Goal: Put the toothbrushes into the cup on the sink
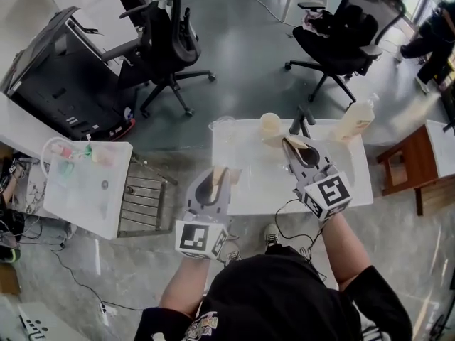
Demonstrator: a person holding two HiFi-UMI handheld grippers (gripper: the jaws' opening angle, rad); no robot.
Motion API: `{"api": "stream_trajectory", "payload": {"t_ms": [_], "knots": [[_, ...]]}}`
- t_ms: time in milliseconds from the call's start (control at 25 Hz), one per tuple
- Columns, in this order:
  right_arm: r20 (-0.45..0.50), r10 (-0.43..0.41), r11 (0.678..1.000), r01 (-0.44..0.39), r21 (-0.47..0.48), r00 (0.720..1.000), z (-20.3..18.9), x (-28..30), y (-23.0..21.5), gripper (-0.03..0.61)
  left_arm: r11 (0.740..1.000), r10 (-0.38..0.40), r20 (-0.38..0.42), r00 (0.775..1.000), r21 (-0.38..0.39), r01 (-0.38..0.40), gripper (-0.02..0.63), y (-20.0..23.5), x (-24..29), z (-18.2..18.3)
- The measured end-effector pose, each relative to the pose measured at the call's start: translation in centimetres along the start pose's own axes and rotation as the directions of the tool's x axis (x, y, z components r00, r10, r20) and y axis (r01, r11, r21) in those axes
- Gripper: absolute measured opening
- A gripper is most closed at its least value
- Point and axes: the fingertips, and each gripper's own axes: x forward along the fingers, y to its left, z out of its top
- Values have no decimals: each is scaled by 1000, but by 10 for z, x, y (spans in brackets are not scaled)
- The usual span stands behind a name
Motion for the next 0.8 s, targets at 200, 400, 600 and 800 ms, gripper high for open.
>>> {"api": "stream_trajectory", "payload": {"t_ms": [200,400,600,800], "knots": [[0,1,1000,-1,-16,1000,-4,18,-26,41,1000,18,-1,1000,8,-18,61,-5,10,-2],[-8,-1,999,1,-47,1000,-15,43,-52,41,999,47,-10,999,7,-47,61,-8,15,-3],[-41,-1,999,-1,-45,999,-34,69,-73,41,997,78,-33,996,-1,-78,61,-7,19,-8],[-95,-12,1000,10,-27,995,-67,93,-86,41,996,92,-49,995,-5,-92,61,-3,24,-17]]}}
